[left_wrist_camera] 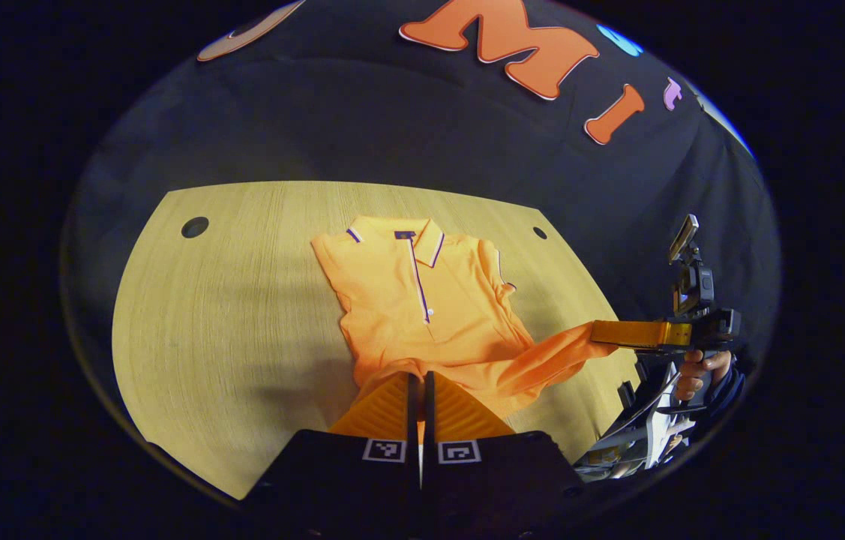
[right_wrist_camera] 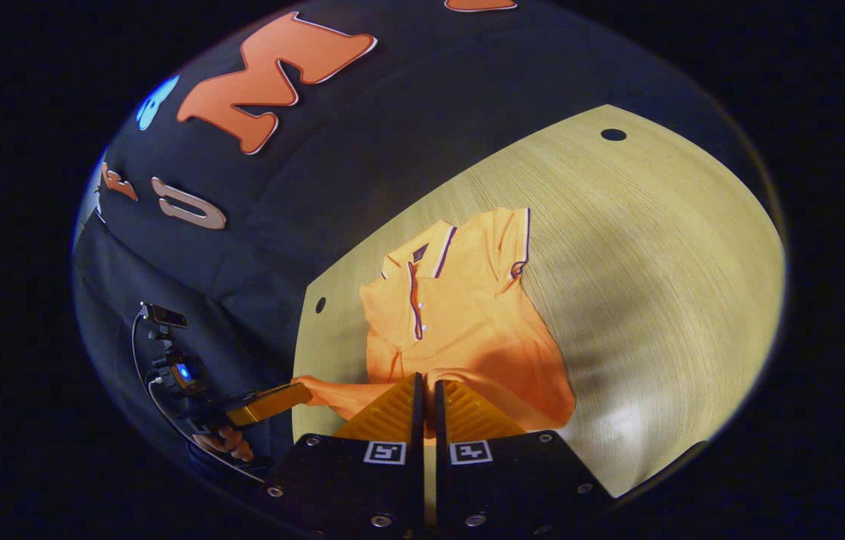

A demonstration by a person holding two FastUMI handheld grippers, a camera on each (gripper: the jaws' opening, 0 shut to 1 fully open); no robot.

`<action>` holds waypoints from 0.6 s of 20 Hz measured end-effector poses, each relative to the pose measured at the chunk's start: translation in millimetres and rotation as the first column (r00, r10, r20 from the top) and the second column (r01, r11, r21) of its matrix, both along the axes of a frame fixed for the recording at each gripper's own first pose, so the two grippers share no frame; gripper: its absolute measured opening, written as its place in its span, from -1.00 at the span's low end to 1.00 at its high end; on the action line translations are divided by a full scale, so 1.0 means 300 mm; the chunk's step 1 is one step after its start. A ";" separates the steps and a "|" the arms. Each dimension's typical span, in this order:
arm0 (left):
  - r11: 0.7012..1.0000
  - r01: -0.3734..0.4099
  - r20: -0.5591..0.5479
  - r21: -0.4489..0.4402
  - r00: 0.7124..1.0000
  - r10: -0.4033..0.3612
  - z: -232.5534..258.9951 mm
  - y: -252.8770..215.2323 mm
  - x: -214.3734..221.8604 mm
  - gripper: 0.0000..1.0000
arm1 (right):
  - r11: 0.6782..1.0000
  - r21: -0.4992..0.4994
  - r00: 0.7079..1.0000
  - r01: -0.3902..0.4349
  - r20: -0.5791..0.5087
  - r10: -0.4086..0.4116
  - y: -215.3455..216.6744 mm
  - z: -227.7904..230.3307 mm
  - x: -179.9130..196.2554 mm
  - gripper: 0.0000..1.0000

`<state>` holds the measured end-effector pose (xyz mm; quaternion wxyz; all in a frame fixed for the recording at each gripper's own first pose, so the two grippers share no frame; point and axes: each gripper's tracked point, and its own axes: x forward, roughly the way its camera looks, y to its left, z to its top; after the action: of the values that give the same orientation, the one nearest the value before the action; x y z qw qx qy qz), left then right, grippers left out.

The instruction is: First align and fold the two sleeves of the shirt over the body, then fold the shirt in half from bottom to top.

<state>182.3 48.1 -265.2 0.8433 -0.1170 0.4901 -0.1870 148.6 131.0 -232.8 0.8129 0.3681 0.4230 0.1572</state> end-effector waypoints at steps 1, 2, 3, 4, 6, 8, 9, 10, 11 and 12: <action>1.000 -0.012 0.011 0.015 1.000 0.012 0.001 -0.001 0.042 -0.98 | 1.000 0.006 1.000 -0.012 0.006 0.012 -0.011 -0.002 0.037 -0.86; 0.999 -0.025 0.032 0.026 0.999 0.025 0.004 0.001 0.089 -0.98 | 1.000 0.001 1.000 -0.008 0.010 0.008 -0.037 -0.003 0.075 -0.86; 0.998 -0.043 0.044 0.039 0.998 0.041 0.008 0.011 0.131 -0.98 | 1.000 0.008 1.000 -0.011 0.016 0.011 -0.054 0.001 0.119 -0.87; 0.997 -0.058 0.057 0.044 0.997 0.055 0.023 0.018 0.176 -0.97 | 1.000 0.001 1.000 -0.004 0.025 0.004 -0.076 0.004 0.160 -0.87; 0.994 -0.076 0.090 0.080 0.994 0.068 0.030 0.040 0.264 -0.97 | 1.000 -0.012 0.999 -0.006 0.053 0.006 -0.112 0.020 0.250 -0.86; 0.990 -0.096 0.123 0.100 0.989 0.083 0.035 0.052 0.366 -0.98 | 1.000 -0.018 0.997 -0.003 0.077 0.004 -0.138 0.037 0.349 -0.86; 0.987 -0.106 0.135 0.117 0.987 0.090 0.032 0.064 0.405 -0.98 | 1.000 -0.014 0.996 -0.009 0.087 0.010 -0.142 0.041 0.398 -0.86; 0.985 -0.113 0.143 0.130 0.985 0.094 0.028 0.071 0.440 -0.98 | 1.000 -0.029 0.996 -0.002 0.091 0.004 -0.157 0.033 0.446 -0.86; 0.983 -0.123 0.154 0.140 0.983 0.101 0.016 0.073 0.483 -0.97 | 0.999 -0.032 0.995 -0.009 0.096 0.012 -0.158 0.027 0.495 -0.86; 0.979 -0.129 0.159 0.155 0.982 0.104 0.000 0.080 0.517 -0.98 | 0.999 -0.042 0.995 -0.004 0.097 0.008 -0.159 0.019 0.538 -0.86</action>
<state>337.4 72.1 -265.3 0.8942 -0.0613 0.4310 -0.1043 310.0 83.4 -227.0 0.8397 0.3417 0.3870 0.1684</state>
